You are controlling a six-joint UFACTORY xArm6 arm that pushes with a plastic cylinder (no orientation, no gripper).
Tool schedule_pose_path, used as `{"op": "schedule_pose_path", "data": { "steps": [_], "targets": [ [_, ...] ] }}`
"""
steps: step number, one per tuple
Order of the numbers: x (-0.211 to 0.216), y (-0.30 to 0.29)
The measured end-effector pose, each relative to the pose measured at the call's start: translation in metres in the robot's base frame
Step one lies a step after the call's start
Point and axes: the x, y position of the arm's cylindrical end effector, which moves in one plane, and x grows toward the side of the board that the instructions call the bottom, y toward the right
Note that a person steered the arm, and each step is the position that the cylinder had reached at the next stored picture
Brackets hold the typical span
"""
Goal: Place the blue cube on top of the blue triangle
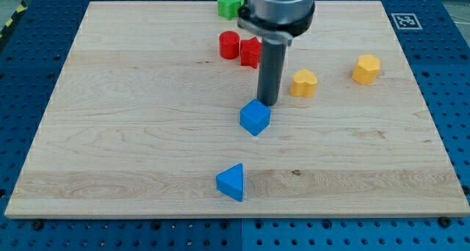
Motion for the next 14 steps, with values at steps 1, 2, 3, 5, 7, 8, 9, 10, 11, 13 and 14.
{"op": "schedule_pose_path", "data": {
  "steps": [1, 2, 3, 5, 7, 8, 9, 10, 11, 13, 14],
  "targets": [
    [0.039, -0.01],
    [0.088, -0.011],
    [0.092, -0.011],
    [0.08, 0.011],
    [0.026, 0.029],
    [0.024, 0.005],
    [0.024, -0.036],
    [0.024, -0.061],
    [0.029, -0.07],
    [0.029, -0.064],
    [0.029, -0.064]
  ]
}}
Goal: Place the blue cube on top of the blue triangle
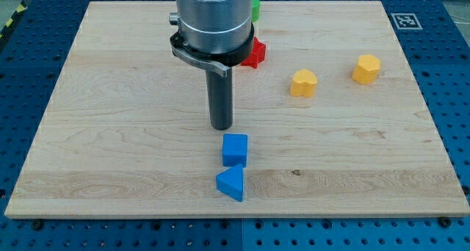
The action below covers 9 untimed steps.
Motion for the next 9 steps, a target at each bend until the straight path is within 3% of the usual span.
{"op": "schedule_pose_path", "data": {
  "steps": [9],
  "targets": [
    [0.027, 0.0]
  ]
}}
